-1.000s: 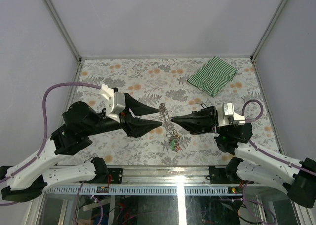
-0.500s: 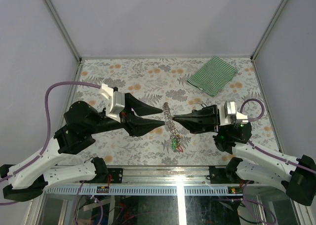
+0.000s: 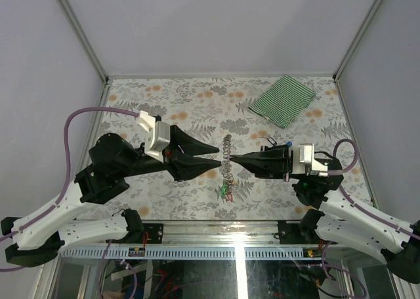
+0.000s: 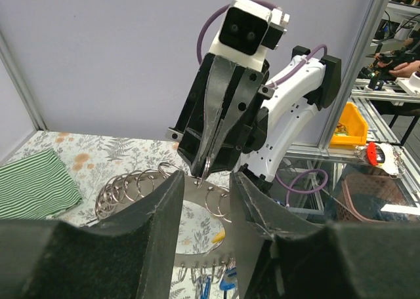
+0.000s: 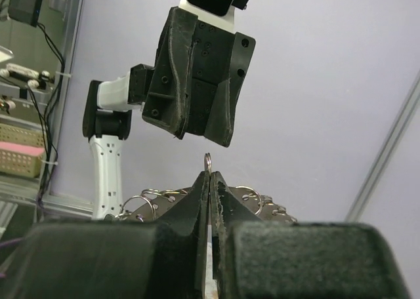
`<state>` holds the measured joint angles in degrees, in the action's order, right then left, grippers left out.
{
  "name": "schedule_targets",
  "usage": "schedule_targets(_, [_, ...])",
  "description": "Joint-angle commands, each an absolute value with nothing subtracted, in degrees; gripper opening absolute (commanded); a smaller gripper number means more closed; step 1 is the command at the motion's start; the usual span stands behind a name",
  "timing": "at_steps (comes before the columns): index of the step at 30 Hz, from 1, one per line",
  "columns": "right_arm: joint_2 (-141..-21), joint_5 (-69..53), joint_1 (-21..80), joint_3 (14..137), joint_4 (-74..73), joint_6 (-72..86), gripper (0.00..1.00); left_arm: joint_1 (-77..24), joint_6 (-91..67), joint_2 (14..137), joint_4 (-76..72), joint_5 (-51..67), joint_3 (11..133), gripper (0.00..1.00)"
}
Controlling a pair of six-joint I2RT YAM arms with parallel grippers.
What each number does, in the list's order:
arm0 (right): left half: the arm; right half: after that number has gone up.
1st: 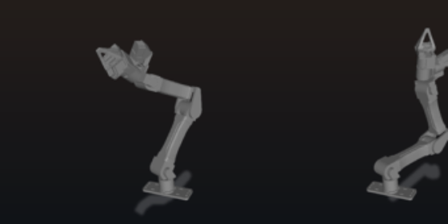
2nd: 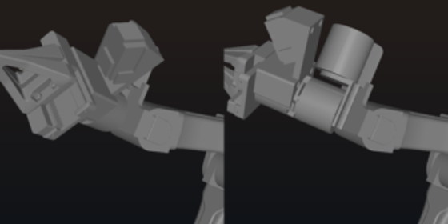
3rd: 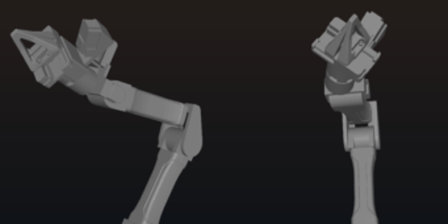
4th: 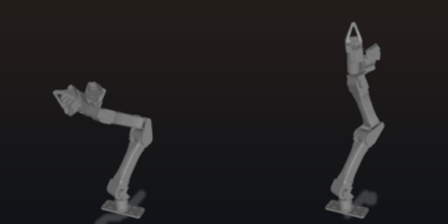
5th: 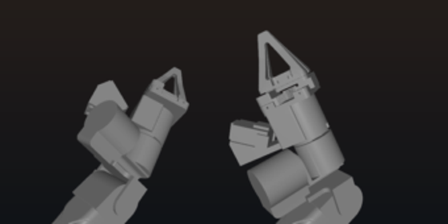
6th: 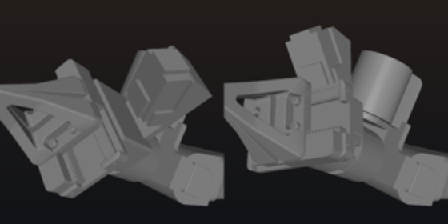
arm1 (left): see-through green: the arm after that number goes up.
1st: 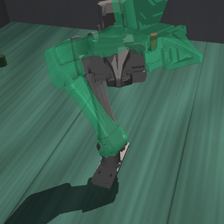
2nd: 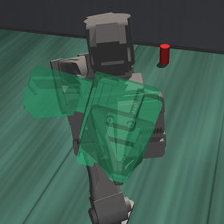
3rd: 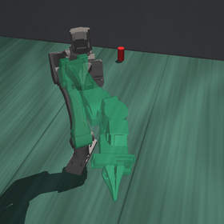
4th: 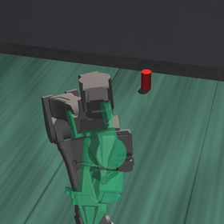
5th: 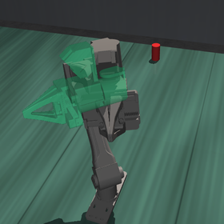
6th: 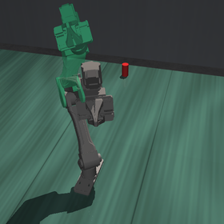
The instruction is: Put the keys on the keyring
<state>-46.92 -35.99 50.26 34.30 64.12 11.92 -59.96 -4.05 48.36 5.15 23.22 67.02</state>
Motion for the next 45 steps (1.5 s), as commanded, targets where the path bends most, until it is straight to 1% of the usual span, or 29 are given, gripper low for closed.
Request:
schedule_targets(1, [-43.6,-37.8,50.5,39.7,55.4,0.6,0.01,-60.2,-3.3,48.2,3.3,24.3,66.9,0.34])
schedule_targets(9, [-40.9,-39.8,50.5,43.6,39.7,-13.1,0.02,-60.2,-2.2,48.0,4.3,24.9,66.8,0.31])
schedule_targets(15, [-39.8,-40.4,50.5,45.6,32.4,-20.8,0.02,-60.2,-1.6,48.7,5.3,25.2,67.2,0.29])
schedule_targets(20, [-39.2,-40.4,50.5,46.8,28.0,-24.2,0.01,-60.2,-1.3,48.9,5.8,25.1,67.3,0.28])
schedule_targets(27, [-39.2,-39.7,50.5,48.0,25.6,-23.5,0.01,-60.2,-1.0,49.5,6.4,25.1,67.6,0.28])
schedule_targets(32, [-38.8,-38.4,50.5,47.0,29.3,-20.0,0.01,-60.2,-1.0,49.9,6.6,25.4,68.1,0.26])
schedule_targets(38, [-39.1,-34.3,50.5,44.2,37.6,-12.0,0.01,-60.2,-1.5,49.2,5.4,25.1,67.7,0.24])
schedule_targets(41, [-39.3,-31.4,50.5,41.9,45.7,-5.0,0.01,-60.2,-2.3,48.1,3.4,24.3,66.8,0.24])
schedule_targets(45, [-40.7,-29.3,50.5,38.4,57.1,3.7,0.01,-60.2,-3.3,46.8,0.7,22.9,65.6,0.27])
